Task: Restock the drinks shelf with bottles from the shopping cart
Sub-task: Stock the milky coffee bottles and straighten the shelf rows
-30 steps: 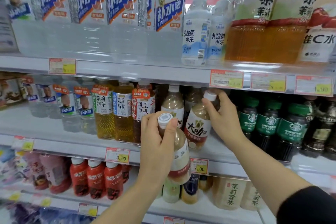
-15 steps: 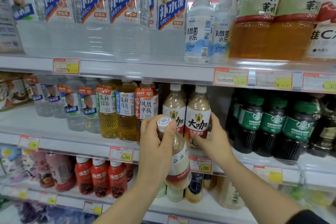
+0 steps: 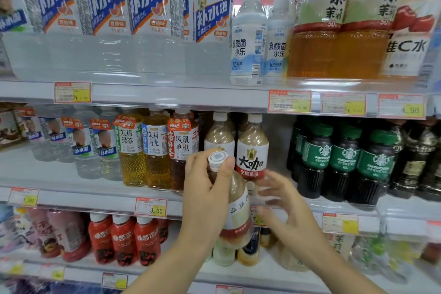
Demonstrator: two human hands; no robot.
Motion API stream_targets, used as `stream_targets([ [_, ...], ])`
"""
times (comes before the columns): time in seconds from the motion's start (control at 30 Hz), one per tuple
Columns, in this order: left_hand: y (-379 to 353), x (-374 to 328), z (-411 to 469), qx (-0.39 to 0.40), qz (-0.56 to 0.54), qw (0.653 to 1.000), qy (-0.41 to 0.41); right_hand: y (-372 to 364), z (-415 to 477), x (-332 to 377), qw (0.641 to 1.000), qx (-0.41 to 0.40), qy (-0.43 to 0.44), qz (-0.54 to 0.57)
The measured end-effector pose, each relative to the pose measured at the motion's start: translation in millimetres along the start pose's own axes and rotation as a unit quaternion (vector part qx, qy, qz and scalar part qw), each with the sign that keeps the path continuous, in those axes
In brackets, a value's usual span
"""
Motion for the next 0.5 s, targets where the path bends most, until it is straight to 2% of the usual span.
stream_targets([
  [0.07,-10,-12,0,0.016,-0.008,1.000,-0.014,-3,-15,2,0.997,0.058,-0.020,-0.037],
  [0.1,-17,-18,1,0.024,-0.011,0.999,-0.022,-3,-17,0,0.997,0.049,-0.023,-0.048],
  [0.3,-59,-49,2,0.072,-0.069,0.995,-0.024,24,-9,2,0.990,-0.134,-0.002,-0.042],
  [0.37,-69,-56,2,0.103,-0.082,0.991,-0.032,35,-8,3,0.988,-0.150,0.013,-0.026],
  [0.5,-70,-49,13,0.220,-0.086,0.971,-0.042,61,-7,6,0.990,-0.141,0.008,0.015],
])
Point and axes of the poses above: each hand's wrist, its own z-axis towards the middle knuckle, its own y-axis out of the back of the hand, x = y × z, the point moved 3 cm from there along z, towards the middle knuckle, and after that the axes turned 11 degrees about z, right-handed, at the moved point
